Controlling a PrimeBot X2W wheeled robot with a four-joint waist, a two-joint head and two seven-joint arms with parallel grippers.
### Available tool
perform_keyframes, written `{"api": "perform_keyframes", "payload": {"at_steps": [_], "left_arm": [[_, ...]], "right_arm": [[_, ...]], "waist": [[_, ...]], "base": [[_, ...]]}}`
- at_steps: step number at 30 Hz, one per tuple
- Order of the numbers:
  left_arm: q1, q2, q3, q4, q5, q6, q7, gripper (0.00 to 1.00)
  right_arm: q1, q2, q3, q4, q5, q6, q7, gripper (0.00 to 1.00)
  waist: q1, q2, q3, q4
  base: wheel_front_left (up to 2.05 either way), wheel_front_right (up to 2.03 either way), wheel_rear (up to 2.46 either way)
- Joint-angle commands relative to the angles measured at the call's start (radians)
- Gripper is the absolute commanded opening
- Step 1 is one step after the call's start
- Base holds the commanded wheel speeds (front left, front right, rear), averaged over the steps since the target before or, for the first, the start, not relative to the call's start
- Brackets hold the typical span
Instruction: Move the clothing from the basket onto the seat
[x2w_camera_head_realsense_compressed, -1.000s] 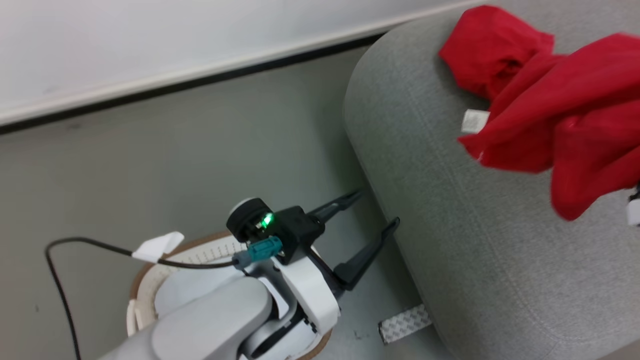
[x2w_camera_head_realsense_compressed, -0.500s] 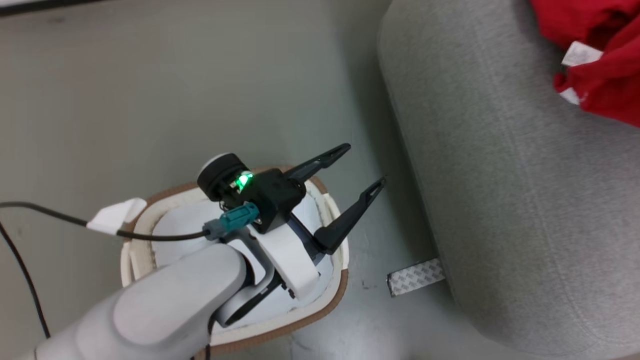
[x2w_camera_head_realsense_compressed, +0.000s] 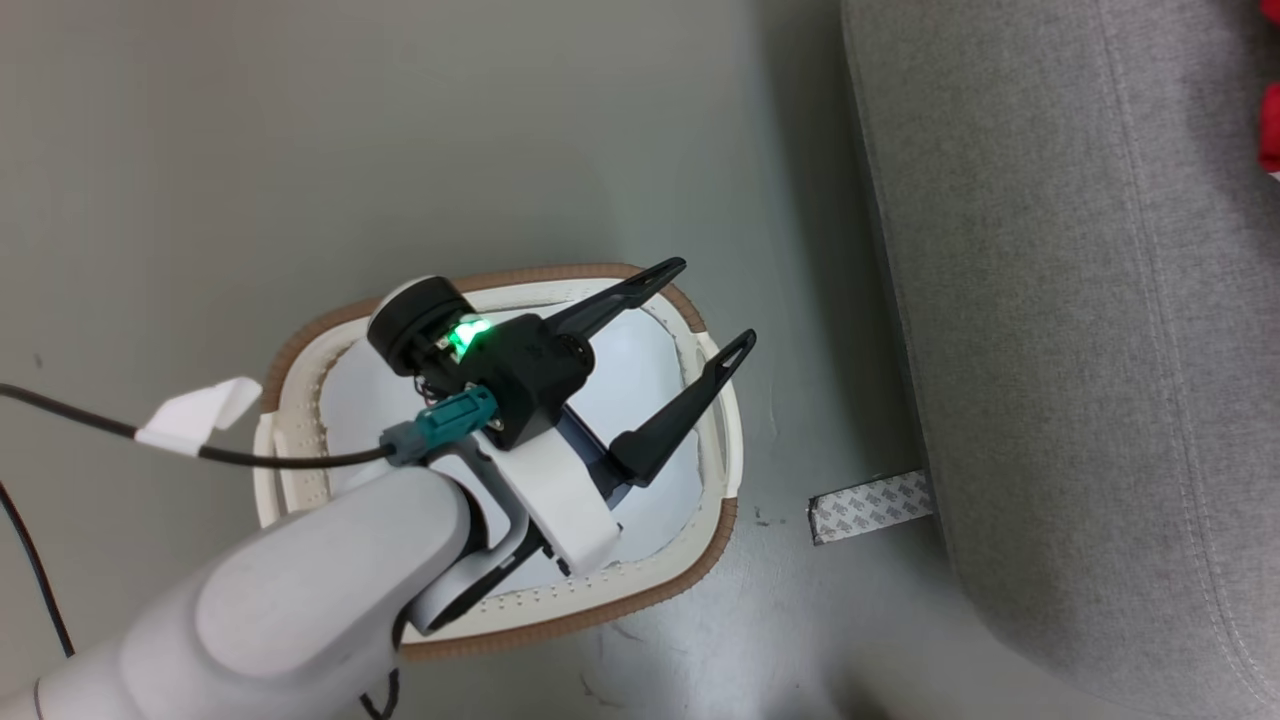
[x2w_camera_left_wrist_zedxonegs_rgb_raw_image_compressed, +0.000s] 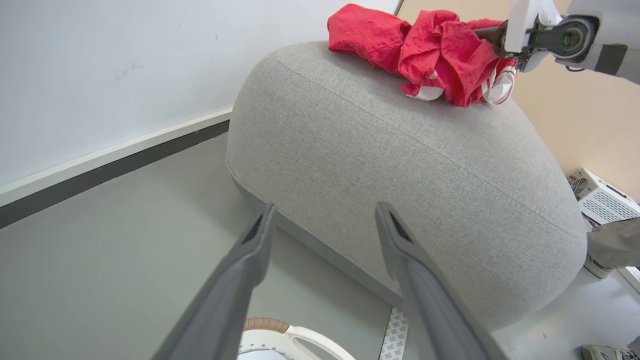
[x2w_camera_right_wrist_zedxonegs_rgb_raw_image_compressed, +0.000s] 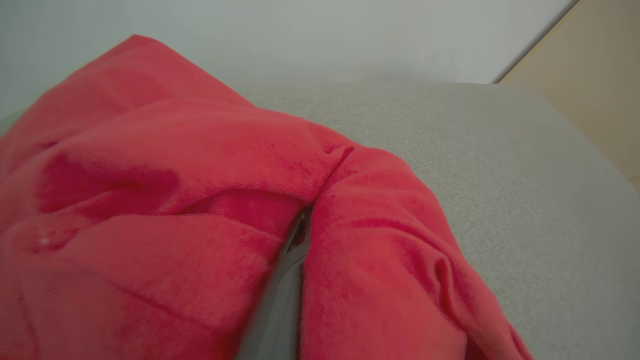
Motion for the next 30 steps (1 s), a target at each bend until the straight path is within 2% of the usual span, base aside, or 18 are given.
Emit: {"api": "perform_keyframes", "payload": {"at_steps": [1,2,3,4,5,8,9,10,11,18,30], "left_arm": [[-0.004,0.008,0.001,0.000,0.002,0.000,-0.003,1.00],[-0.003,0.008,0.002,0.002,0.001,0.000,-0.006,1.00],[-0.001,0.007,0.001,0.005,0.000,0.001,-0.008,1.00],[0.002,0.007,0.000,0.007,0.000,0.002,-0.009,1.00],[0.005,0.006,-0.001,0.011,0.000,0.002,-0.010,1.00],[0.010,0.003,-0.004,0.018,-0.004,0.004,-0.014,1.00],[0.010,0.002,-0.004,0.020,-0.005,0.004,-0.015,1.00],[0.010,0.001,-0.003,0.022,-0.007,0.005,-0.017,1.00],[0.012,0.000,-0.003,0.024,-0.010,0.005,-0.019,1.00],[0.032,-0.018,-0.003,0.054,-0.030,0.005,-0.044,1.00],[0.123,-0.027,0.033,0.111,-0.082,0.038,-0.105,1.00]], "right_arm": [[-0.010,-0.007,0.013,0.028,-0.004,-0.002,0.022,0.00],[-0.010,-0.013,0.014,0.043,-0.003,-0.002,0.028,0.00],[-0.010,-0.015,0.012,0.057,-0.002,-0.002,0.034,0.05],[-0.007,-0.011,0.017,0.073,-0.001,-0.002,0.045,0.10],[-0.002,-0.007,0.024,0.087,0.001,-0.002,0.061,0.24],[0.007,-0.018,0.042,0.112,0.000,-0.002,0.092,0.40],[0.009,-0.017,0.045,0.116,0.010,-0.002,0.095,0.40],[0.010,-0.016,0.048,0.118,0.013,-0.002,0.097,0.80],[0.013,-0.019,0.052,0.120,0.014,-0.002,0.101,1.00],[0.054,-0.026,0.095,0.103,0.030,-0.002,0.116,1.00],[0.255,-0.119,0.167,-0.092,0.100,-0.002,0.253,1.00]], "waist": [[-0.0001,0.0000,0.002,0.005],[-0.0001,0.0000,0.002,0.006],[-0.0001,0.0000,0.000,0.007],[-0.0001,0.0000,-0.003,0.007],[-0.0001,0.0000,-0.008,0.006],[-0.0001,0.0000,-0.020,0.004],[-0.0001,0.0000,-0.024,0.003],[-0.0001,0.0000,-0.029,0.002],[-0.0001,0.0000,-0.035,0.002],[-0.0001,0.0000,-0.106,0.005],[-0.0001,0.0000,-0.325,0.016]], "base": [[0.00,0.00,0.00],[0.00,0.00,0.00],[0.00,0.00,0.00],[0.00,0.00,0.00],[0.00,0.00,0.00],[0.00,0.00,0.00],[0.00,0.00,0.00],[0.00,0.00,0.00],[0.00,0.00,0.00],[0.00,0.00,0.00],[0.00,0.00,0.00]]}}
